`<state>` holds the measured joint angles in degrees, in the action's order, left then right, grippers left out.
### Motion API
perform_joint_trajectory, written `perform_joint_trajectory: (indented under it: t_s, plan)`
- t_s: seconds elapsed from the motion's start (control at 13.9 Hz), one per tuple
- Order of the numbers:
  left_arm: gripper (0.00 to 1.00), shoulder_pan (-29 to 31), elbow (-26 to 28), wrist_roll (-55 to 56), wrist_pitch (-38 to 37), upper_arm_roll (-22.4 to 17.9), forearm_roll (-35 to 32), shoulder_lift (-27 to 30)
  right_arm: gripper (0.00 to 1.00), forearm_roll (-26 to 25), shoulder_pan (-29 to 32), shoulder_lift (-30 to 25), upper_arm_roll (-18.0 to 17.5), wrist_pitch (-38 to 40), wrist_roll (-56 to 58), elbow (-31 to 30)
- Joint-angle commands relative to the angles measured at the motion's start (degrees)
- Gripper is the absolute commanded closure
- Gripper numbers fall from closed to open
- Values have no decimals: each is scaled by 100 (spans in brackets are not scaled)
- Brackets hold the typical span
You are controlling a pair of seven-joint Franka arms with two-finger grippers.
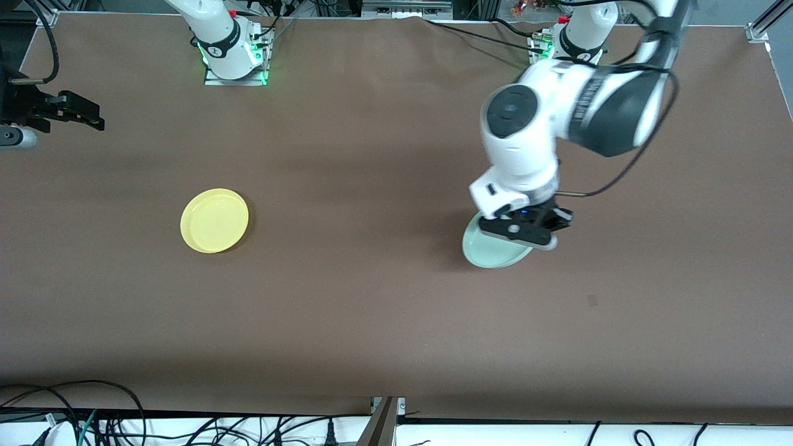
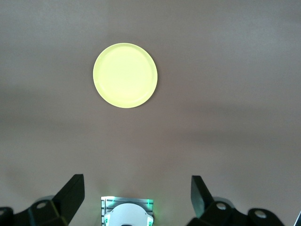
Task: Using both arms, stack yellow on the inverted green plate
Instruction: 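Lift the green plate with the left gripper and flip it over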
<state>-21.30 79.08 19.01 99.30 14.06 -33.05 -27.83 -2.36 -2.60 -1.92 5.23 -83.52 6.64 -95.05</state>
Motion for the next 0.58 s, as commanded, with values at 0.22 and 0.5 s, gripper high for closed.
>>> perform_joint_trajectory:
  t_s: [0.22, 0.5]
  plan:
    - [100, -1208, -858, 1356, -166, -210, -1203, -1012, 0, 86, -4, -10, -5, 81, -23, 66]
    - [100, -2043, -1315, 2349, -122, -438, -2178, -1672, 0, 86, -30, -10, -5, 81, 4, 57]
